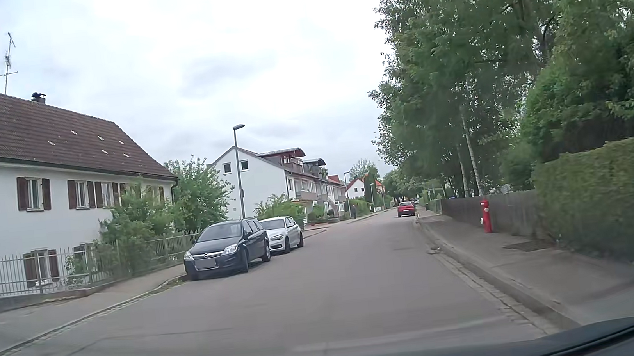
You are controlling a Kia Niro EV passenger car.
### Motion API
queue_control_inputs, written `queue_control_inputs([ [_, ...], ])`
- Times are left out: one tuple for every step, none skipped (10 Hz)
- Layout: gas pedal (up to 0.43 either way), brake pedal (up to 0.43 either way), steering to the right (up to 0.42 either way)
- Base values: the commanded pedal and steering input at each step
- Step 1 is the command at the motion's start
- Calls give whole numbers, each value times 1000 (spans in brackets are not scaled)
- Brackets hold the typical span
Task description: Follow the waypoints while adhering to traffic rules and regulations
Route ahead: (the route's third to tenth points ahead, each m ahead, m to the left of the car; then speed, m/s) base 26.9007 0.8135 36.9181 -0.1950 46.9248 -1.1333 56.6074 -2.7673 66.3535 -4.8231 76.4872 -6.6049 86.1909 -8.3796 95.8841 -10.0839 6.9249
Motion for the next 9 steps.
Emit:
queue_control_inputs([
  [177,0,22],
  [177,0,24],
  [177,0,24],
  [177,0,25],
  [150,0,25],
  [98,0,26],
  [98,0,26],
  [98,0,23],
  [110,0,19],
])
